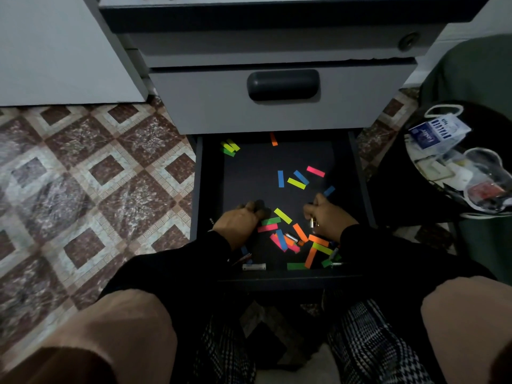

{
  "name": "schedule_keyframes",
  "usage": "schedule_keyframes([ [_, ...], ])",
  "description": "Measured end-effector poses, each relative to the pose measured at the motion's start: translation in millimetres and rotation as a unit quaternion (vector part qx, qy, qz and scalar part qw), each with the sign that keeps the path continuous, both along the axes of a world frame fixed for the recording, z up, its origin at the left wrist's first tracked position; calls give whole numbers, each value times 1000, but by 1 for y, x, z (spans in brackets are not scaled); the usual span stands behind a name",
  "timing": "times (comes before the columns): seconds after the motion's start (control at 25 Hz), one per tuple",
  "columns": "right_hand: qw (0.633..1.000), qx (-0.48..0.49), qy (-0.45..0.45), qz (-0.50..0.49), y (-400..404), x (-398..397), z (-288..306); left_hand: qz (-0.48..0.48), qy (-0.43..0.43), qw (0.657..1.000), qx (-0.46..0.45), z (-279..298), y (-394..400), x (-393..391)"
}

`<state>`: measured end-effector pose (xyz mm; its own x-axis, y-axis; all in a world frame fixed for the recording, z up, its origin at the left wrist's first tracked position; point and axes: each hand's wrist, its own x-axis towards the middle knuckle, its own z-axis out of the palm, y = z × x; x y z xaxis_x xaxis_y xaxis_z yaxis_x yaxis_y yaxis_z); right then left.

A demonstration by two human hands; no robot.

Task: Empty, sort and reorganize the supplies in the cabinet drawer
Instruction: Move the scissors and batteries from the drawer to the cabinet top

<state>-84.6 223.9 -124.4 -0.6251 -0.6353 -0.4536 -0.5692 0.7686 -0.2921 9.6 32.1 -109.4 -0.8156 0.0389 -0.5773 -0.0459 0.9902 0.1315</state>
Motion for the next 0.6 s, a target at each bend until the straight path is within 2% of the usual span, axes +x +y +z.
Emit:
schedule_keyframes([
  [0.36,1000,-21,15,0,3,-1,-10,40,-6,999,22,-5,-6,-1],
  [0.6,999,-45,10,8,-6,3,18,107,64,991,53,22,-18,2],
])
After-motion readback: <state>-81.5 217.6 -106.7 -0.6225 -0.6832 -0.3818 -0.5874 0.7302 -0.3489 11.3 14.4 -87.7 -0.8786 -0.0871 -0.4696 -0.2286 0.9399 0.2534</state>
